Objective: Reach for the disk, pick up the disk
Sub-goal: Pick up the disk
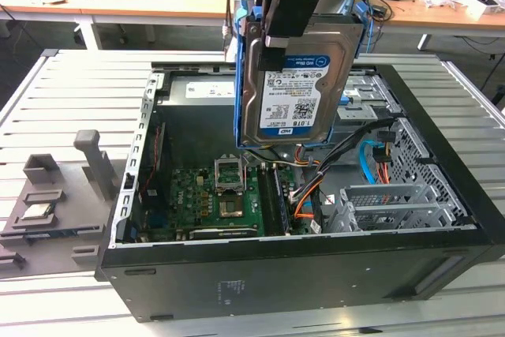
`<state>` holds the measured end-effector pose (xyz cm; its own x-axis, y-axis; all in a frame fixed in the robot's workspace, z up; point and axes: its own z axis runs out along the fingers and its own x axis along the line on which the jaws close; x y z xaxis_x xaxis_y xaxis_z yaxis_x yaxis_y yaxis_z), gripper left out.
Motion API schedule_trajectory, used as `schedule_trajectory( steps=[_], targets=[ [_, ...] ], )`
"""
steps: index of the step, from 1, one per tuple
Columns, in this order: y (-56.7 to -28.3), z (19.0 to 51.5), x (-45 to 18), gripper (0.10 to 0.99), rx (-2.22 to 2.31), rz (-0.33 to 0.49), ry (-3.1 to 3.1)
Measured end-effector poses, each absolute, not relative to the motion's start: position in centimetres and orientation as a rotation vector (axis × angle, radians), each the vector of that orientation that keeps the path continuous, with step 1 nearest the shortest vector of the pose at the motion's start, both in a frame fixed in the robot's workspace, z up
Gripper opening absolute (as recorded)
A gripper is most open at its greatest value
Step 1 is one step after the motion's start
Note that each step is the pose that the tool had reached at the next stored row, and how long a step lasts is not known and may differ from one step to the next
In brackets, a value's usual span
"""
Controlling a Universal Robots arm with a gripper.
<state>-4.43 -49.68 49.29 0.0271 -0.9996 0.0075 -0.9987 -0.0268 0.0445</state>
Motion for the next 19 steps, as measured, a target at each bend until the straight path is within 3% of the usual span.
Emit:
schedule_trajectory(
  steps=[19],
  targets=[
    [-52.2,49.3,-4.4,0.365,2.224,-0.040,-2.165]
  ],
)
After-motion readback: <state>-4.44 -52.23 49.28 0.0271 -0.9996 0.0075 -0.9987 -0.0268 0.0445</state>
